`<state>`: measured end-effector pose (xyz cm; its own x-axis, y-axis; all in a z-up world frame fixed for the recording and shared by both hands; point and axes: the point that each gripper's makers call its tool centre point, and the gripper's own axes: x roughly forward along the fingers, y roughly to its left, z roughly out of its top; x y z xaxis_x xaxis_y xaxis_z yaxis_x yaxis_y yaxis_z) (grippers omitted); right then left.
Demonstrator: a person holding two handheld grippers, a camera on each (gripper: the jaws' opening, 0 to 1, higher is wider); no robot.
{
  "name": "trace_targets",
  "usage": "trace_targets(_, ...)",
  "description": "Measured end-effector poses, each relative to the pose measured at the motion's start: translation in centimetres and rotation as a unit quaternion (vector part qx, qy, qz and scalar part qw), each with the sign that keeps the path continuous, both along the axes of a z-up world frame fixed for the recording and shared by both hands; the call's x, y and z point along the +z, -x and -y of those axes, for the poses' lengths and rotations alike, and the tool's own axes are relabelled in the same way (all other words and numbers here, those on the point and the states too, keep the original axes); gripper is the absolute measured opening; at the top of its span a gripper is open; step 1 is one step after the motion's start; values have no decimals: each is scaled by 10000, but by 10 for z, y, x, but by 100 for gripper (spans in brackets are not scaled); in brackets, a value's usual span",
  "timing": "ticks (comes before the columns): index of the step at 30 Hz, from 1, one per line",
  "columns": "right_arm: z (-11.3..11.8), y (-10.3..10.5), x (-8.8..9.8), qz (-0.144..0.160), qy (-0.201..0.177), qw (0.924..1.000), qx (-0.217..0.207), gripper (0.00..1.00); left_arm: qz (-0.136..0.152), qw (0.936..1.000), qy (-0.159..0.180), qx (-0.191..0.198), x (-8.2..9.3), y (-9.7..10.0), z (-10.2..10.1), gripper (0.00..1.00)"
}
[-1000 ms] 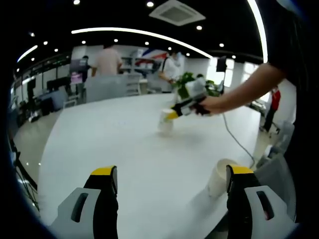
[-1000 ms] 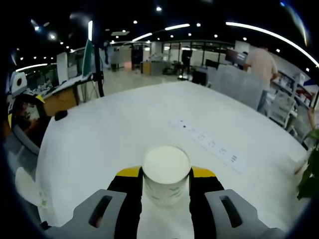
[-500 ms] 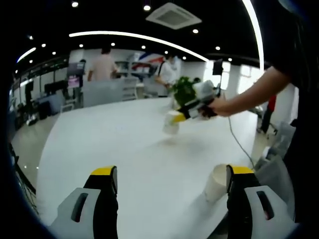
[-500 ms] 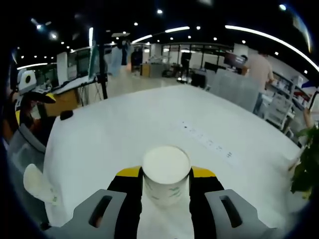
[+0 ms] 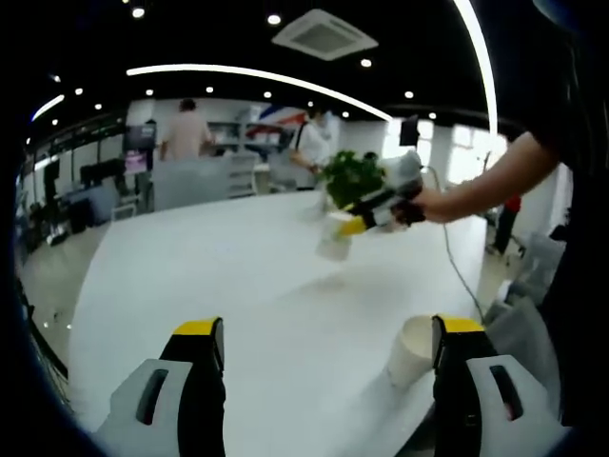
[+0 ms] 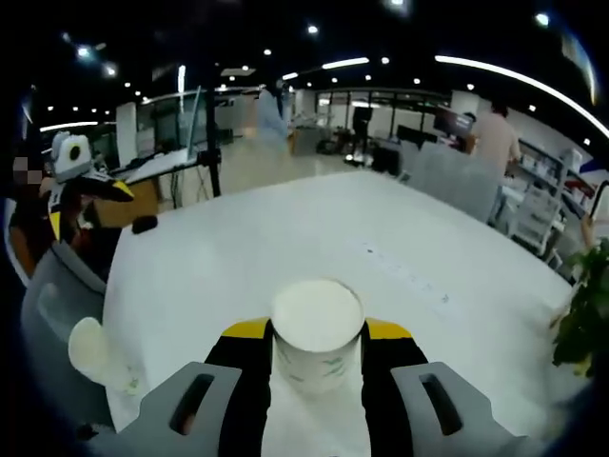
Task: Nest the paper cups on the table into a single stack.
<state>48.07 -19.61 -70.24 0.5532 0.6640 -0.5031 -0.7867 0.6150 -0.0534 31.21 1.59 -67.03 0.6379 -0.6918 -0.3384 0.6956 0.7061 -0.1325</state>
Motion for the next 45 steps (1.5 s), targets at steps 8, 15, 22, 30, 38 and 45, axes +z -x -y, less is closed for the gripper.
trace_targets(8, -13, 33, 16, 34, -163, 9996, 210, 33, 4, 10000, 33, -32, 0, 2, 2, 90)
trace_targets(15, -26, 58, 37, 128, -342, 9985, 409, 33, -1, 10000, 71, -67, 1, 2, 4, 90)
trace_targets(22, -34, 86, 43, 227, -242, 9971, 686, 33, 20, 9999, 89, -75, 3, 3, 6, 90)
trace_targets(30, -42, 100, 71, 374, -462, 9953, 761, 33, 8, 9998, 128, -120, 5, 4, 9, 89)
trace_targets(38, -49, 106, 92, 461, -689, 9937, 753, 33, 37, 9996, 162, -211, 11, 3, 17, 89)
trace_targets(45, -58, 116, 108, 551, -839, 9914, 838, 33, 34, 9994, 177, -306, 13, 2, 25, 89)
